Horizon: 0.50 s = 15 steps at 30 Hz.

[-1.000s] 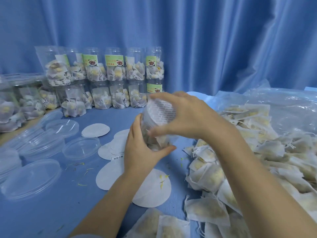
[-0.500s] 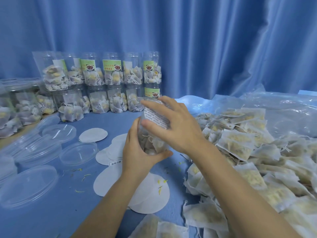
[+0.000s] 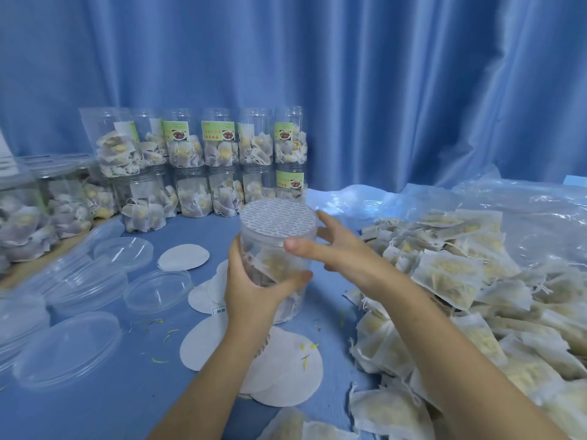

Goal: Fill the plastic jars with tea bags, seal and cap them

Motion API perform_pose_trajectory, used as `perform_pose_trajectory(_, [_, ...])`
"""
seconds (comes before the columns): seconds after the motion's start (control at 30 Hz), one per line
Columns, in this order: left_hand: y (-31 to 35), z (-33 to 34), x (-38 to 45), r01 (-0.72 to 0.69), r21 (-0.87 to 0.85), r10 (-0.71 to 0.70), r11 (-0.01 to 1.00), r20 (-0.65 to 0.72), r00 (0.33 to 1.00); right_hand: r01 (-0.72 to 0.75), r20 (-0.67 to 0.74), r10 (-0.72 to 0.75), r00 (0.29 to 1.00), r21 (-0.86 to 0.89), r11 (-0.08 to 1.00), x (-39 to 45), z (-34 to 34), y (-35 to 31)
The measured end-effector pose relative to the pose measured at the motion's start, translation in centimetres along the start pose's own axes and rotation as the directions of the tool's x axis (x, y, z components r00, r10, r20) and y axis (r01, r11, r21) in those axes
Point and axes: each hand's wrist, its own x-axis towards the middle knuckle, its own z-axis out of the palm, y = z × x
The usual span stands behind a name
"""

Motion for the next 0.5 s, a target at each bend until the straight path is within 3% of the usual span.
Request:
perform_pose_trajectory(0.03, [0.2, 0.0, 0.2, 0.001, -0.024, -0.001, 1.0, 0.0, 1.0, 0.012, 0.026, -0.012, 1.0, 0.002, 1.0, 0.2, 0.4, 0.7])
perform_pose_trajectory(0.17, [2.5, -0.2, 1.1, -0.025, -0.07, 0.024, 0.997, -0.012, 1.0, 0.162, -0.128, -0.146, 0.981, 0.12, 0.979, 0.6, 2.0, 0.5])
perform_pose_trajectory(0.37, [8.1, -5.1, 1.1, -0.022, 0.2, 0.03, 0.979, -0.035, 0.999, 0.311, -0.215, -0.28, 0.936, 0.127, 0.942, -0.4, 5.2, -3.2])
perform_pose_trajectory(0.5, [11.0, -11.4, -1.0, -0.005, 0.309, 0.057, 0.951, -0.16, 0.985, 0.342, -0.134, -0.322, 0.937, 0.171, 0.924, -1.1, 10.4, -6.7])
